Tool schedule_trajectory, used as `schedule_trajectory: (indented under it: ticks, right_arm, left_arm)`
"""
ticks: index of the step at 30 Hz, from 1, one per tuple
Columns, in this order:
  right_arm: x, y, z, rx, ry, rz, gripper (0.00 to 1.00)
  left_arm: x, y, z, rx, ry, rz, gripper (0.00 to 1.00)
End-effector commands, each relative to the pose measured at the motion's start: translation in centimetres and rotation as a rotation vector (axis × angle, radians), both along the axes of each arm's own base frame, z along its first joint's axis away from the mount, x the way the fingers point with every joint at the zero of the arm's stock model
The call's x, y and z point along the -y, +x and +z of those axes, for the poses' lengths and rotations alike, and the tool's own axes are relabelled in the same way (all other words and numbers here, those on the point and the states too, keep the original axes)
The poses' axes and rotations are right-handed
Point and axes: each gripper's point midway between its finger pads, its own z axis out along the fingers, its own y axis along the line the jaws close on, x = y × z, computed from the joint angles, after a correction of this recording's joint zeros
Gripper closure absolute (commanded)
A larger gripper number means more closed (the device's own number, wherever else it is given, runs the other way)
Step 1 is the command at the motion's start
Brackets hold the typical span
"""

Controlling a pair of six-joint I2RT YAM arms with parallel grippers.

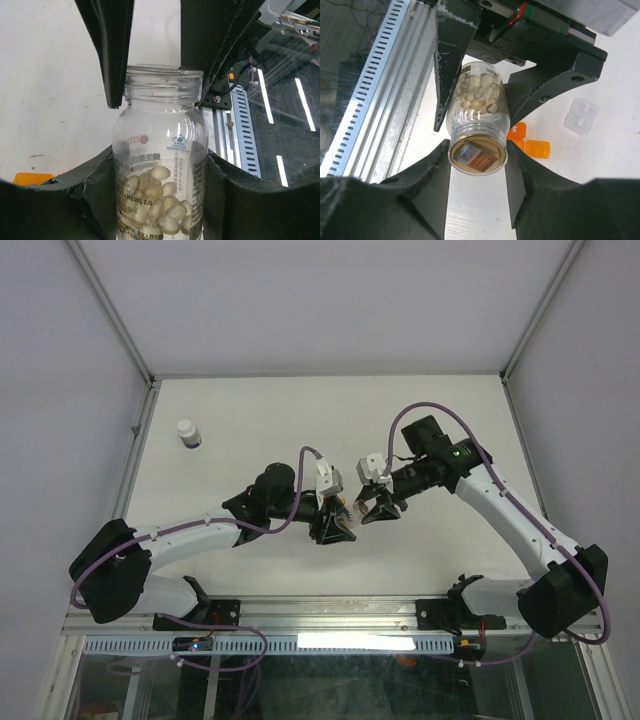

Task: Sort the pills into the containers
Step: Unscrew the lid of the pill bottle.

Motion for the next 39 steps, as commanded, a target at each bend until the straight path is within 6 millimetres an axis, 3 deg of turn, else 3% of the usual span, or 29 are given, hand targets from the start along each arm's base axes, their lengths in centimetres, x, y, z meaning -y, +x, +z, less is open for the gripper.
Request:
schedule_trajectory:
  ticks: [1,3,6,16,20,25,32,35,39]
  right_arm:
    - [-0.5,0.6,2.3,0.111,0.042,0.024,0.46]
    - [-0.5,0.7,2.7,0.047,0.03,-0.038,0.21]
    - [-0.1,0.0,3.3,-0.058,0.021,-0.089,0.04]
    - [0.4,-0.7,2.7,-0.419,-0.042,-0.299,0.02]
    - [0.3,0.0,2.0,-0.447,-0.063,-0.351,0.09]
    - [0.0,0.0,1.6,-0.46,-0.083,-0.353,0.26]
    - [-0.2,-0.2,1.2,-0.46,-0.098,-0.344,0.42]
    - [-0.3,-0.2,1.3,-0.458,-0.097,-0.341,0.53]
    - [-0.2,-0.4,1.5,-0.441,-0.09,-0.325,0.76]
  left_arm:
    - [0.4,0.1,1.0,0.021,-0.033,-0.018,1.0]
    - [0.4,0.1,0.9,0.021,-0.032,-0.017,1.0]
    - [0.4,0.2,0.9,0.021,-0.031,-0.014,1.0]
    - [0.3,0.4,1.0,0.025,-0.035,0.008,1.0]
    - [0.4,0.5,1.1,0.021,-0.037,0.011,1.0]
    - [0.3,0.5,1.1,0.023,-0.039,0.018,1.0]
    - [0.3,0.5,1.0,0.018,-0.038,0.02,1.0]
    - [0.3,0.5,1.1,0.02,-0.039,0.018,1.0]
    - [0.3,0.5,1.1,0.02,-0.04,0.018,1.0]
